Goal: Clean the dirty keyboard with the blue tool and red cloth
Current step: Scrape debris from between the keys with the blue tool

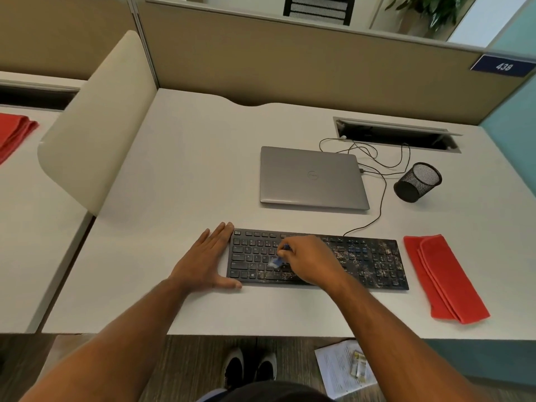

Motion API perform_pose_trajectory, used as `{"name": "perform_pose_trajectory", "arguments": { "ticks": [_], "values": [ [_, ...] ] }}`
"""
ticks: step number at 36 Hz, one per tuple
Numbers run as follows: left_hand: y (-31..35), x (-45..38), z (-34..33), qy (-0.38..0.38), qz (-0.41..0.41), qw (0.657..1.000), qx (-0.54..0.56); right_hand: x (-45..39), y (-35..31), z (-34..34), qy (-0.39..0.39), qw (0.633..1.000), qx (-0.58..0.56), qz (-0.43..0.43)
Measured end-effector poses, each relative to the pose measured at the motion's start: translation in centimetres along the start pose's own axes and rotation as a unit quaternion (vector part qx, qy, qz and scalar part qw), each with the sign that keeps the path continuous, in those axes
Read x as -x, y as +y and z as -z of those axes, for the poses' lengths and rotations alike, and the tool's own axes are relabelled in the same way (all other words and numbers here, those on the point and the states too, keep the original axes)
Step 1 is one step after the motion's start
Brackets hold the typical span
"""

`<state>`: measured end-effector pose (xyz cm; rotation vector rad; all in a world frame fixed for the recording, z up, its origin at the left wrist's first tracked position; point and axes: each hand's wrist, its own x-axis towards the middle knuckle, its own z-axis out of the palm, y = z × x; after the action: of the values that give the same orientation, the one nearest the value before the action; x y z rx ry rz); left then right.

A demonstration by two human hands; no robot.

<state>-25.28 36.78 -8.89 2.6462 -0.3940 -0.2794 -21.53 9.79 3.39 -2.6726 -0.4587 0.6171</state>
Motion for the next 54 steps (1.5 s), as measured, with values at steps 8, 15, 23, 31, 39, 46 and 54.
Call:
{"name": "perform_pose_trajectory", "arguments": {
  "ticks": [8,15,23,31,39,46,54],
  "values": [
    [-0.1,-0.1,-0.1,0.004,-0.005,1.0,-0.005,-0.5,0.4,1.2,0.027,0.999,-0.024,-0.019],
    [-0.1,0.0,-0.1,0.003,0.001,1.0,-0.005,-0.1,0.2,-1.3,0.01,0.997,-0.023,0.079],
    [-0.2,-0.1,-0.1,0.0,0.002,1.0,-0.003,0.0,1.0,-2.3,0.042,0.996,-0.058,0.057],
    [-0.1,0.0,-0.1,0.001,0.002,1.0,-0.003,0.0,1.0,-2.3,0.008,0.984,-0.175,-0.031],
    [0.0,0.0,0.0,-0.001,0.003,1.0,-0.002,-0.5,1.3,-1.4,-0.004,0.951,-0.299,-0.074],
    [0.0,0.0,0.0,0.002,-0.002,1.0,0.001,-0.4,1.4,-1.9,-0.018,0.935,-0.333,-0.121],
    [0.0,0.0,0.0,0.005,-0.003,1.0,-0.004,-0.5,0.9,-1.9,0.025,0.923,-0.361,-0.128]
  ]
}}
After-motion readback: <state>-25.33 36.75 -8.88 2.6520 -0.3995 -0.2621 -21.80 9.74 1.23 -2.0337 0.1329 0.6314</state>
